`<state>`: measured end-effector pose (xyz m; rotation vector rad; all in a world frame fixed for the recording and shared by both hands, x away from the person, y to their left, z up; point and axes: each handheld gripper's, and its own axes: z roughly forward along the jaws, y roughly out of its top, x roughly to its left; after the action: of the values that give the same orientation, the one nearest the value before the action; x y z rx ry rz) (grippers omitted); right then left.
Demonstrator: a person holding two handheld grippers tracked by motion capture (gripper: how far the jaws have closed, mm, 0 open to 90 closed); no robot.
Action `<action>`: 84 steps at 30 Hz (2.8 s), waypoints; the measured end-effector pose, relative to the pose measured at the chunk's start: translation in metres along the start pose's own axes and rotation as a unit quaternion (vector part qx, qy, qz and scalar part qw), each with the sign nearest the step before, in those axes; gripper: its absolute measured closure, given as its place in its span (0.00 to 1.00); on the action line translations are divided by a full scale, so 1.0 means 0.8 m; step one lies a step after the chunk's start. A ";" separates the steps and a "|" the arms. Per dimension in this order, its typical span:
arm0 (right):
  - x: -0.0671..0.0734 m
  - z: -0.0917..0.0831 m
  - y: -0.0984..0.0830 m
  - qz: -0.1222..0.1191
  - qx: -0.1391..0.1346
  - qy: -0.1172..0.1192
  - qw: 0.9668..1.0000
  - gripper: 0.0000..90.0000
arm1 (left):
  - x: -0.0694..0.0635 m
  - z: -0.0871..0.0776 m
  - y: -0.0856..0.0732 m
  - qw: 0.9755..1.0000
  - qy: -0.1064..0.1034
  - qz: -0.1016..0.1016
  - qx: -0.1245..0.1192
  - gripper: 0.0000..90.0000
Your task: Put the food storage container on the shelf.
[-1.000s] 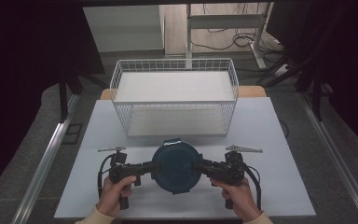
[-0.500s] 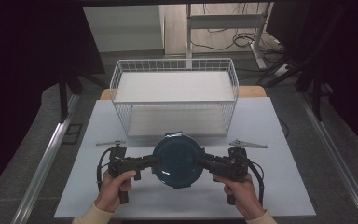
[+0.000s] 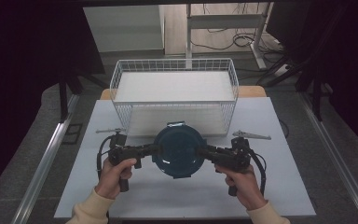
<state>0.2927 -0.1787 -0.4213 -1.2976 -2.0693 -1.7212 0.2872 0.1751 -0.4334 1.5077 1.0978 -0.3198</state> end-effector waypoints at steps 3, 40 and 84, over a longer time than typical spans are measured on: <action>0.002 0.002 0.013 -0.002 -0.002 0.000 1.000 0.52 | -0.002 -0.001 0.010 1.000 0.000 0.005 -0.002 0.52; 0.007 0.029 0.176 -0.033 -0.032 0.006 0.999 0.52 | -0.018 -0.006 0.180 0.998 0.007 0.044 -0.033 0.51; -0.040 0.101 0.238 0.051 -0.045 -0.111 0.992 0.20 | 0.057 0.041 0.251 0.994 0.061 -0.047 -0.078 0.29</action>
<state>0.4747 -0.1320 -0.3287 -1.6602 -2.0146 -1.7144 0.4772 0.1922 -0.3497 1.3528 1.2634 -0.2038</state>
